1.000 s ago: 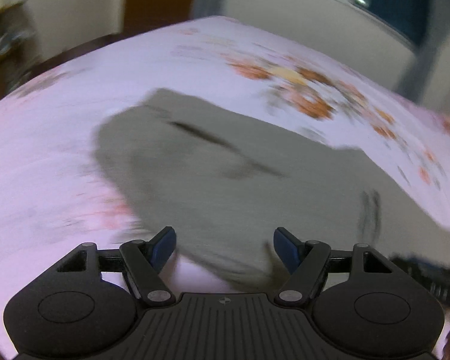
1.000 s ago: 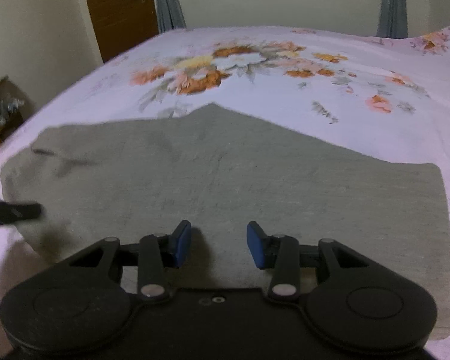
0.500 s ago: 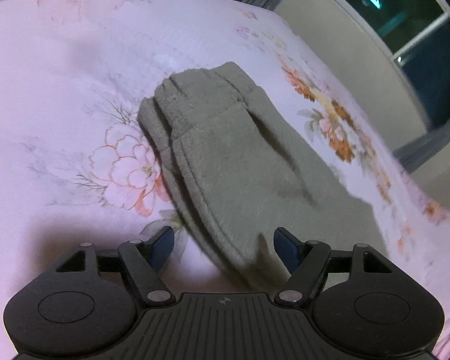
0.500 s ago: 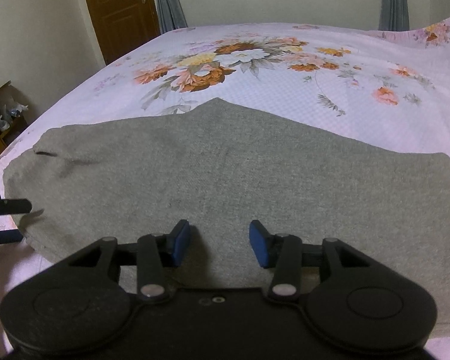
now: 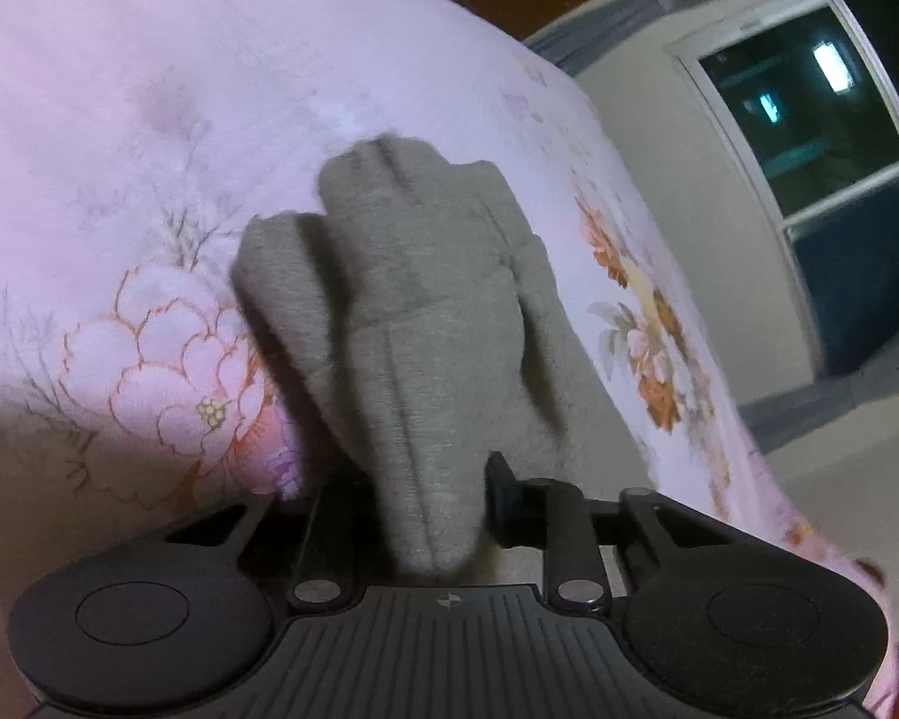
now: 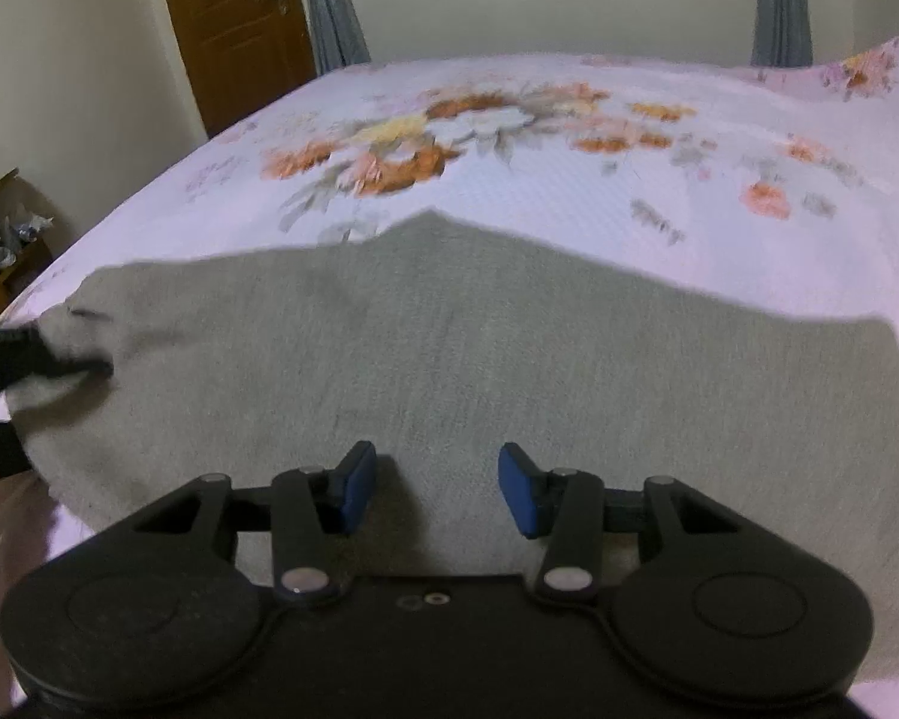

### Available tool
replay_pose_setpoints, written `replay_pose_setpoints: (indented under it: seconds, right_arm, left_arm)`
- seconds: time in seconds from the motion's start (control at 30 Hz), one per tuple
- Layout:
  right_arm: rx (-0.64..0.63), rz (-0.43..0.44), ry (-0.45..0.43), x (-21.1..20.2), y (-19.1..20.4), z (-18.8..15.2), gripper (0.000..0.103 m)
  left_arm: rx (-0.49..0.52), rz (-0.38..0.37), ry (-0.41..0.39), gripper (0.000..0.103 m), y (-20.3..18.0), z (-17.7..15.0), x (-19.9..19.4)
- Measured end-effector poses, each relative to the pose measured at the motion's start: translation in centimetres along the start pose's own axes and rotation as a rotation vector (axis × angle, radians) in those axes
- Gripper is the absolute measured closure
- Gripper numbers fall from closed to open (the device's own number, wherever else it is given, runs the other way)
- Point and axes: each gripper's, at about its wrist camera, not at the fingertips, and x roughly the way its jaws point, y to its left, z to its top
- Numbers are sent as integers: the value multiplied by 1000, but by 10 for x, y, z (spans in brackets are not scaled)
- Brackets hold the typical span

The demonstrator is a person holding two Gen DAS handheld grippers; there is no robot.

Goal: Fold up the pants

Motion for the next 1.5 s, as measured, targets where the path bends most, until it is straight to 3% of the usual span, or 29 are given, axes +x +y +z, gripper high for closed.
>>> replay_pose_setpoints:
  seconds: [0.1, 0.17, 0.23, 0.3, 0.37, 0.4, 0.47, 0.57, 0.67, 0.77, 0.87, 1.03, 1.1, 1.23, 1.33, 1.5]
  right_arm:
    - [-31, -53, -16, 7, 2, 7, 57]
    - [-73, -67, 52, 23, 6, 0, 56]
    - [-151, -88, 46, 24, 13, -6, 56]
    - [-101, -52, 50, 15, 9, 0, 59]
    - [-29, -10, 1, 0, 2, 1, 59]
    - [-39, -13, -1, -3, 3, -2, 58]
    - [-94, 11, 83, 7, 7, -11, 58]
    - [-86, 15, 68, 0, 3, -10, 58]
    - [-10, 20, 0, -18, -13, -7, 57]
    - [-71, 25, 114, -12, -20, -13, 57]
    - [5, 6, 36, -36, -41, -14, 56]
    - [168, -22, -5, -63, -98, -15, 52]
    - [213, -49, -20, -73, -118, -19, 48]
    - [293, -77, -28, -89, -150, -34, 42]
    - [377, -62, -47, -93, -169, -40, 42]
    - [437, 15, -63, -93, -177, -43, 42]
  left_arm:
    - [57, 10, -24, 83, -10, -3, -4]
    - [95, 12, -41, 85, -18, -3, -9]
    - [151, 3, -71, 86, -33, -3, -16]
    - [229, -12, -97, 86, -51, -3, -24]
    - [352, -60, -101, 86, -75, -5, -35]
    - [398, -74, -110, 86, -87, -8, -39]
    - [483, -99, -120, 86, -111, -15, -47]
    - [606, -140, -128, 86, -144, -34, -58]
    - [729, -182, -113, 86, -176, -56, -67]
    - [840, -219, -76, 86, -207, -87, -66]
    - [938, -247, -24, 86, -230, -121, -66]
    - [1111, -235, 88, 85, -255, -191, -53]
    - [1196, -188, 101, 81, -259, -219, -47]
    - [1365, -160, 125, 56, -266, -269, -56]
    - [1465, -164, 97, 53, -276, -292, -65]
    - [1462, -209, 100, 52, -282, -287, -82]
